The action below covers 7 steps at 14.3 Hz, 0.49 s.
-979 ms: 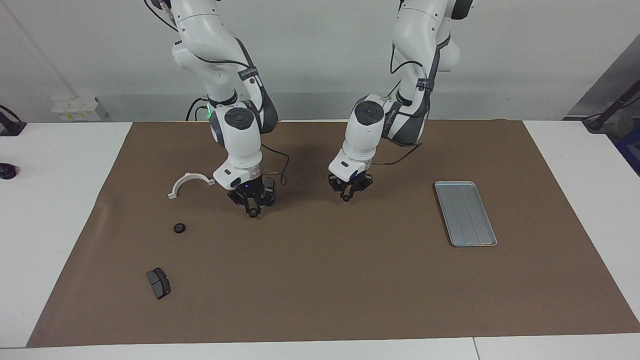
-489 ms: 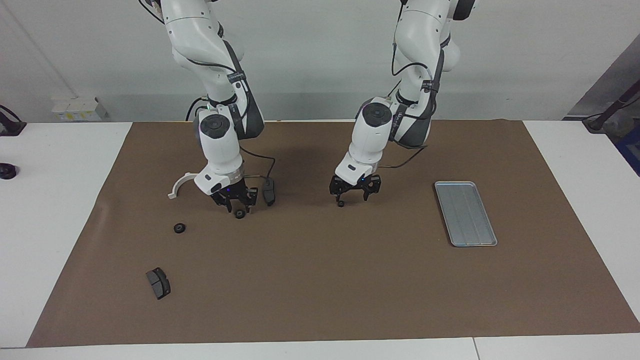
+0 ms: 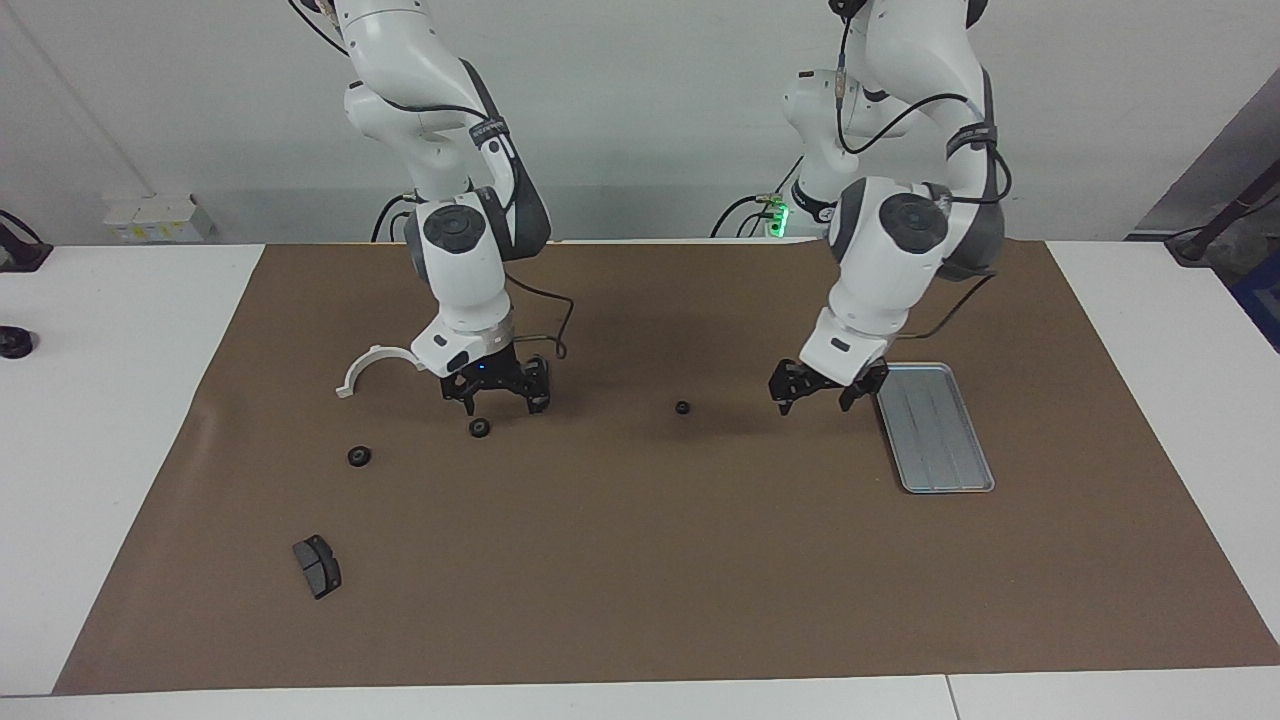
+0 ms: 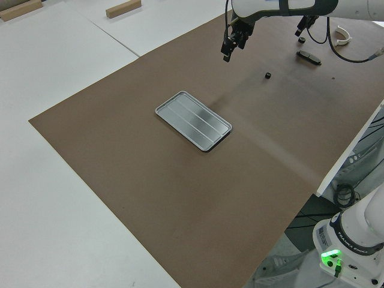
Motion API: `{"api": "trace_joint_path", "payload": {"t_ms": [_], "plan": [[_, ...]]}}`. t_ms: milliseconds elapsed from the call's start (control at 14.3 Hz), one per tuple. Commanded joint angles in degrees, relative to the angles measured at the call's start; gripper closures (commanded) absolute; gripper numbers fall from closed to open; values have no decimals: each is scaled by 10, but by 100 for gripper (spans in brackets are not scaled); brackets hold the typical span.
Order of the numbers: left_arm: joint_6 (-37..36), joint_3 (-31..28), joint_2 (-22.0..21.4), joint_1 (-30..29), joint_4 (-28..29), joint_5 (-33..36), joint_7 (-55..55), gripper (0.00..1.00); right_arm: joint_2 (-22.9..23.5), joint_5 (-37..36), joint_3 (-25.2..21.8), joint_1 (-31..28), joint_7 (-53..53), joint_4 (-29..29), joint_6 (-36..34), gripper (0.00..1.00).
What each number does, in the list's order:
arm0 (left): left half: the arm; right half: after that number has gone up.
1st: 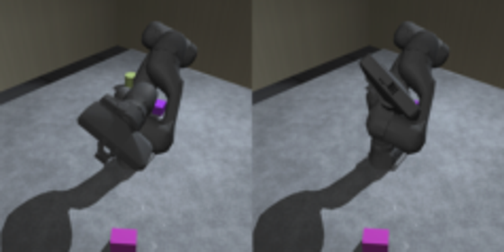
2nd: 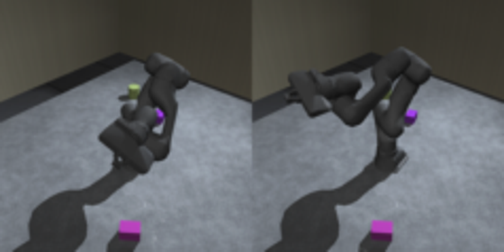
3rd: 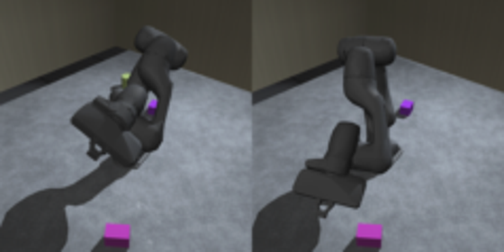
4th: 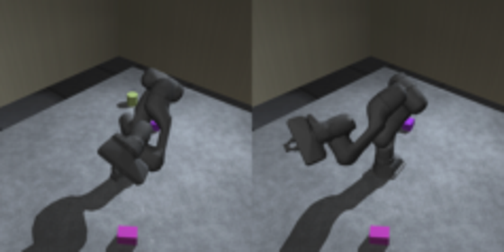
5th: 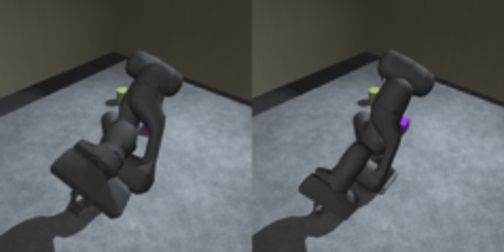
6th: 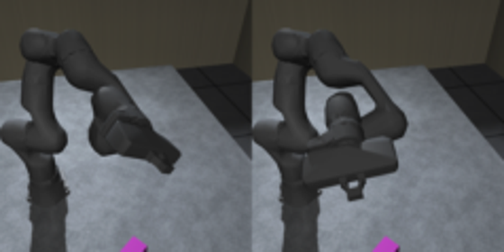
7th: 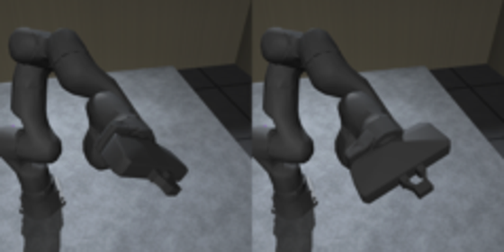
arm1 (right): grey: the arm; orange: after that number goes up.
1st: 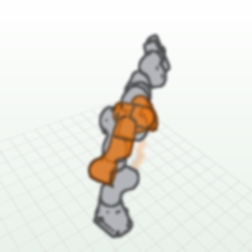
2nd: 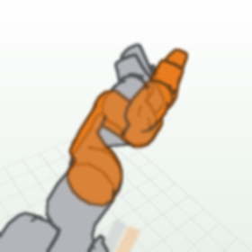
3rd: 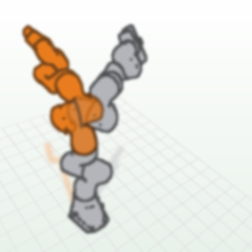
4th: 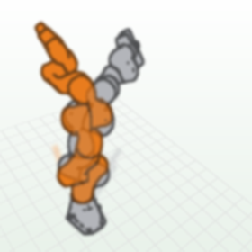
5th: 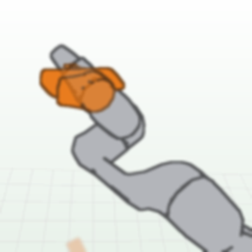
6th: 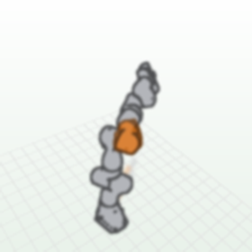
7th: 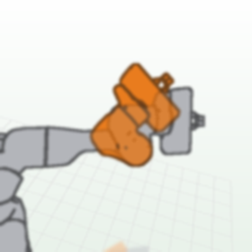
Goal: Place bearing gear from tray to pile
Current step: 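Grasp the mid-table gear with the right gripper while the left gripper withdraws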
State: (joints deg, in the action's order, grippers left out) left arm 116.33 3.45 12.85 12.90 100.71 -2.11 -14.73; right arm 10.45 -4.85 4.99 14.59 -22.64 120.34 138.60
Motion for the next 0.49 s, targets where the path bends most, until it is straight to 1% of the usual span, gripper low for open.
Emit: {"api": "trace_joint_path", "payload": {"t_ms": [0, 70, 210, 280, 419], "plan": [[-68, 4, -41, -57, 1, 2, 65, 0, 24, 12, 3, 39, -35, -47, -25, 0], [-88, 4, -55, -80, 2, 2, 97, 0, 33, 12, 3, 58, -54, -66, -33, 0], [-115, 3, -83, -116, 4, 2, 145, 0, 42, 11, 4, 72, -65, -94, -51, 0], [-118, 3, -97, -125, 8, 2, 147, 0, 51, 12, 3, 97, -71, -107, -53, 0], [-137, 3, -119, -139, 8, 2, 147, 0, 82, 0, 4, 123, -110, -151, -68, 0]]}}
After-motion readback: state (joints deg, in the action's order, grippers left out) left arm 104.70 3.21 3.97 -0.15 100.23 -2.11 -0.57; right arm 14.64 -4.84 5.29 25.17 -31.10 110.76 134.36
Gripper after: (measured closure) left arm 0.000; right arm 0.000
